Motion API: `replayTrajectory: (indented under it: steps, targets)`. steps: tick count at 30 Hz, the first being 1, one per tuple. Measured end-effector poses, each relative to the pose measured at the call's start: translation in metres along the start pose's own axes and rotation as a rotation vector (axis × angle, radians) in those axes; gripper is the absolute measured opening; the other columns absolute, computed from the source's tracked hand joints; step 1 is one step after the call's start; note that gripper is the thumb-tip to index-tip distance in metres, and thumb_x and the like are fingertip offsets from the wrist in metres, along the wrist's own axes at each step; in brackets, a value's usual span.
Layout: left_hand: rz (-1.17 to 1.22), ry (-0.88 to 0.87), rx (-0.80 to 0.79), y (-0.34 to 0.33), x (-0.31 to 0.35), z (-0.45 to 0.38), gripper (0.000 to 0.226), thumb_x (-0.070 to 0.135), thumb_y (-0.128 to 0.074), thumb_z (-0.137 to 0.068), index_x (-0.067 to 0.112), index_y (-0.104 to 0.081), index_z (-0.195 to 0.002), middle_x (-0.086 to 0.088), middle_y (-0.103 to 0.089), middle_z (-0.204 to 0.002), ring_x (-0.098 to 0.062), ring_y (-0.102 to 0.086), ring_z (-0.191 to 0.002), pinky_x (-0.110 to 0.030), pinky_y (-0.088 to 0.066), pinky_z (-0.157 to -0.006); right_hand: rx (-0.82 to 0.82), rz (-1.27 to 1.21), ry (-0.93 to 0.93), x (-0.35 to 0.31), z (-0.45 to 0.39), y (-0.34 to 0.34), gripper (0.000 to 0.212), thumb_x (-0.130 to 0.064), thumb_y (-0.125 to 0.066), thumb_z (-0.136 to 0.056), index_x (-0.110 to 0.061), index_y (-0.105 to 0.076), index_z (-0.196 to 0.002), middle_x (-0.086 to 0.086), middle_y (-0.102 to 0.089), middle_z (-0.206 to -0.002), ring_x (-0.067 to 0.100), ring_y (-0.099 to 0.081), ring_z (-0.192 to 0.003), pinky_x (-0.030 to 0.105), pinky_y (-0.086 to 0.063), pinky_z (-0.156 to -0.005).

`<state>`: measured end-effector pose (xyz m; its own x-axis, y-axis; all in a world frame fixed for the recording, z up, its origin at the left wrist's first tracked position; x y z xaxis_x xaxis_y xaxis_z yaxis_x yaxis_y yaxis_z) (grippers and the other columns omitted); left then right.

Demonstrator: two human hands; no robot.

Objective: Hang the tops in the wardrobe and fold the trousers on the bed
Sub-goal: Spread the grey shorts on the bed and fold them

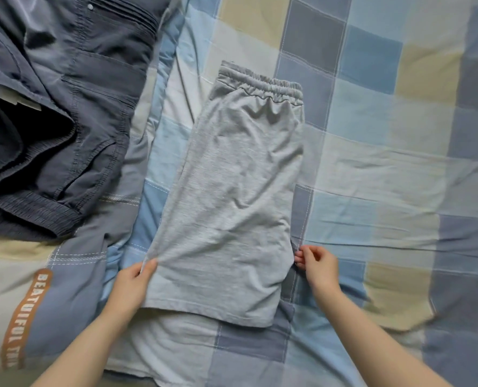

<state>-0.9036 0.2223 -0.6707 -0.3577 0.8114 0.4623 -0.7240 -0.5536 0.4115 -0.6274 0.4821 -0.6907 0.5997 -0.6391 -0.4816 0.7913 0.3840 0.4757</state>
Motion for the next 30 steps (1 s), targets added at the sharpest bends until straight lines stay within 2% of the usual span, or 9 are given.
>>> replayTrajectory:
  steps: [2, 4, 7, 13, 17, 19, 24, 27, 30]
  targets:
    - [0.103, 0.042, -0.01, -0.004, 0.001, 0.009, 0.022, 0.022, -0.053, -0.099, 0.007, -0.068, -0.093, -0.005, -0.068, -0.087, -0.018, -0.06, -0.082, -0.024, -0.048, -0.069, -0.033, -0.026, -0.034, -0.002, 0.007, -0.004, 0.02, -0.001, -0.052, -0.094, -0.009, -0.061, -0.079, 0.009, -0.064, -0.071, 0.019, -0.061, -0.061, 0.022, -0.054, -0.05]
    - [0.236, 0.115, -0.03, -0.009, 0.004, 0.019, 0.021, 0.025, -0.051, -0.1, 0.012, -0.068, -0.101, -0.005, -0.071, -0.092, -0.021, -0.065, -0.084, -0.032, -0.049, -0.075, -0.109, 0.026, -0.081, 0.0, 0.014, -0.013, 0.02, 0.005, -0.052, -0.089, -0.009, -0.061, -0.077, 0.011, -0.064, -0.072, 0.023, -0.061, -0.062, 0.024, -0.052, -0.048]
    - [0.379, 0.195, -0.069, -0.017, 0.006, 0.029, 0.019, 0.023, -0.05, -0.101, 0.013, -0.065, -0.096, -0.002, -0.075, -0.078, -0.016, -0.071, -0.069, -0.034, -0.05, -0.067, -0.266, 0.004, -0.25, 0.001, 0.03, -0.023, 0.016, 0.005, -0.049, -0.087, -0.007, -0.059, -0.081, 0.01, -0.058, -0.069, 0.019, -0.05, -0.054, 0.024, -0.043, -0.046]
    - [0.304, 0.175, -0.088, -0.01, -0.002, 0.027, 0.017, 0.024, -0.057, -0.097, 0.011, -0.067, -0.096, -0.007, -0.076, -0.086, -0.019, -0.071, -0.074, -0.035, -0.052, -0.07, -0.338, -0.025, -0.27, -0.001, 0.036, -0.024, 0.019, 0.002, -0.047, -0.087, -0.008, -0.061, -0.081, 0.01, -0.057, -0.065, 0.019, -0.045, -0.053, 0.028, -0.037, -0.051]
    - [0.196, 0.111, -0.045, -0.002, -0.011, 0.018, 0.02, 0.02, -0.058, -0.096, 0.005, -0.067, -0.106, -0.011, -0.071, -0.098, -0.022, -0.065, -0.084, -0.035, -0.05, -0.076, -0.463, -0.003, -0.417, 0.009, 0.044, -0.024, 0.025, 0.004, -0.037, -0.081, -0.015, -0.038, -0.064, -0.002, -0.031, -0.045, 0.013, -0.024, -0.044, 0.024, -0.019, -0.049]
    - [0.169, 0.09, -0.027, -0.001, -0.015, 0.014, 0.017, 0.021, -0.057, -0.097, 0.009, -0.068, -0.103, -0.009, -0.071, -0.101, -0.025, -0.066, -0.094, -0.039, -0.051, -0.085, -0.551, -0.114, -0.48, 0.013, 0.05, -0.026, 0.026, 0.001, -0.039, -0.082, -0.018, -0.038, -0.064, -0.004, -0.028, -0.045, 0.013, -0.023, -0.046, 0.026, -0.017, -0.052]
    - [0.163, 0.071, -0.022, 0.0, -0.024, 0.01, 0.02, 0.02, -0.051, -0.1, 0.019, -0.069, -0.092, -0.011, -0.07, -0.106, -0.032, -0.062, -0.11, -0.05, -0.043, -0.105, -0.468, -0.577, -0.481, 0.004, 0.056, -0.03, 0.025, -0.004, -0.042, -0.089, -0.012, -0.06, -0.074, 0.001, -0.062, -0.06, 0.017, -0.057, -0.068, 0.031, -0.048, -0.072]
    - [0.157, 0.065, -0.025, 0.001, -0.024, 0.008, 0.022, 0.021, -0.048, -0.101, 0.018, -0.068, -0.092, -0.011, -0.07, -0.107, -0.032, -0.062, -0.11, -0.05, -0.043, -0.105, -0.411, -0.901, -0.505, -0.003, 0.054, -0.032, 0.017, -0.014, -0.046, -0.089, -0.009, -0.061, -0.085, 0.007, -0.063, -0.081, 0.022, -0.059, -0.079, 0.035, -0.046, -0.088]
    - [0.162, 0.067, -0.027, 0.001, -0.024, 0.006, 0.023, 0.021, -0.045, -0.103, 0.015, -0.067, -0.1, -0.011, -0.069, -0.109, -0.03, -0.062, -0.108, -0.047, -0.043, -0.105, -0.468, -1.013, -0.521, -0.003, 0.053, -0.027, 0.029, -0.03, -0.05, -0.092, -0.01, -0.064, -0.108, 0.012, -0.066, -0.108, 0.028, -0.061, -0.105, 0.046, -0.04, -0.102]
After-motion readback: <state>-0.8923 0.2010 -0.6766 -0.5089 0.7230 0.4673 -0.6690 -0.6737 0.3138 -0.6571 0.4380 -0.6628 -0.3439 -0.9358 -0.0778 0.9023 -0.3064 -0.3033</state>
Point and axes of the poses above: each hand's wrist, its own z-axis away from the middle knuckle, its own y-axis out of the back of the hand, x = y × z, the point moved 4 cm from there along -z, towards the middle knuckle
